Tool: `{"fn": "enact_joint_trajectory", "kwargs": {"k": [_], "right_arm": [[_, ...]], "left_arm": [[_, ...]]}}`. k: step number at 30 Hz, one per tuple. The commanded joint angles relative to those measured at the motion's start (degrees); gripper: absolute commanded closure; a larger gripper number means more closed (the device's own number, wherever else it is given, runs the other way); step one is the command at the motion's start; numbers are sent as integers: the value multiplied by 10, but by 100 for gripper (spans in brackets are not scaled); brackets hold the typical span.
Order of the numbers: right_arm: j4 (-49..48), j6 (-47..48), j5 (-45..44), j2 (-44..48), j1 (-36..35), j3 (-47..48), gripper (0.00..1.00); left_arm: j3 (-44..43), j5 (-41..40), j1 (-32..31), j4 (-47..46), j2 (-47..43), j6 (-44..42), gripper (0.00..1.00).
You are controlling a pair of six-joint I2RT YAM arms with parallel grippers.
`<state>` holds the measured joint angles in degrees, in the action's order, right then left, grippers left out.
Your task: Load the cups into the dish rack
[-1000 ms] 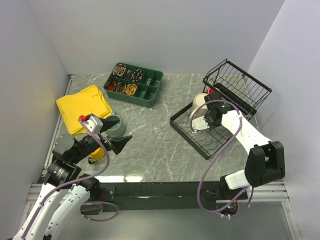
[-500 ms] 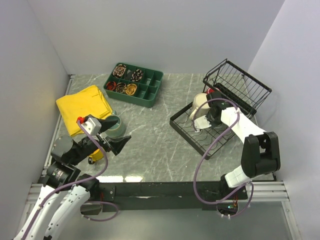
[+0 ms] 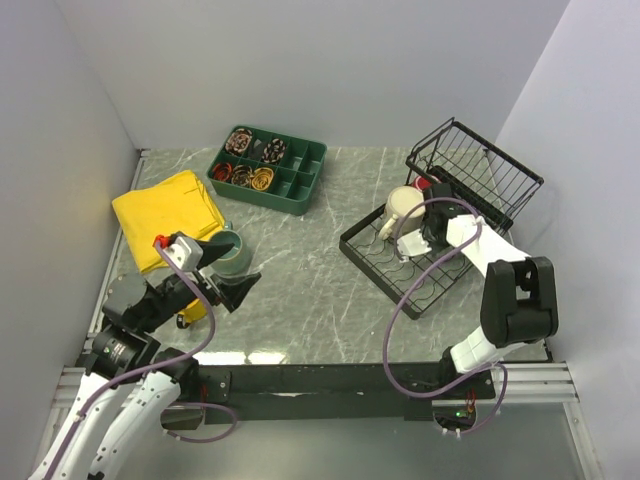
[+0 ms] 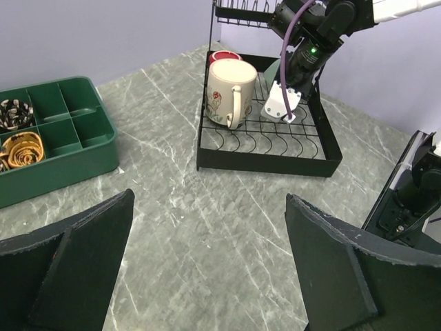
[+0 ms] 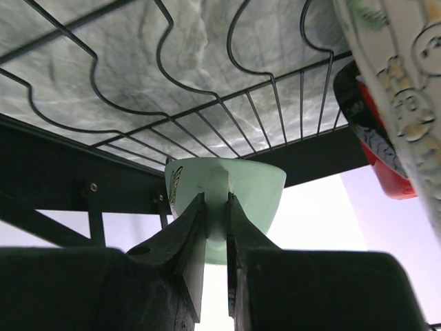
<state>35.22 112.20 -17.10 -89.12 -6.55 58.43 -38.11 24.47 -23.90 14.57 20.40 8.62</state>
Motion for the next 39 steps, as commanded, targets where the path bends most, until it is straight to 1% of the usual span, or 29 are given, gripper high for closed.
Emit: {"fn": "enact_joint_trajectory", "kwargs": {"k": [1,5,11,12,14,17,18,25,29,34,39], "right_arm": [[-37,27,-34,-12,12,10,96],[-52,24,-38,-27,16,11,94],[-67,13,-46,-46,15,9,86],[-69,10,-47,-49,16,9,82],[-74,8,-49,-50,16,7,80],[-70,5,-50,-51,17,4,71],[-70,4,-50,-49,16,1,67],[-74,6,-51,-37,15,-10,63],[-45,4,-32,-14,14,-2,60],[-24,0,-1,35,4,-4,60],[18,-20,32,88,-14,-3,60]], "left_arm": [[2,-9,3,-3,-9,-5,4],[3,-11,3,3,-15,-4,4],[1,-25,3,19,-29,-4,4],[1,-25,3,23,-31,-5,4],[0,-28,3,27,-34,-5,4],[-1,-32,3,31,-38,-4,4],[0,-34,3,31,-39,-3,4],[-5,-34,3,30,-38,-1,4],[-10,-34,3,31,-37,3,4],[-7,-37,3,19,-31,21,4],[-22,-57,3,27,3,52,4]]}}
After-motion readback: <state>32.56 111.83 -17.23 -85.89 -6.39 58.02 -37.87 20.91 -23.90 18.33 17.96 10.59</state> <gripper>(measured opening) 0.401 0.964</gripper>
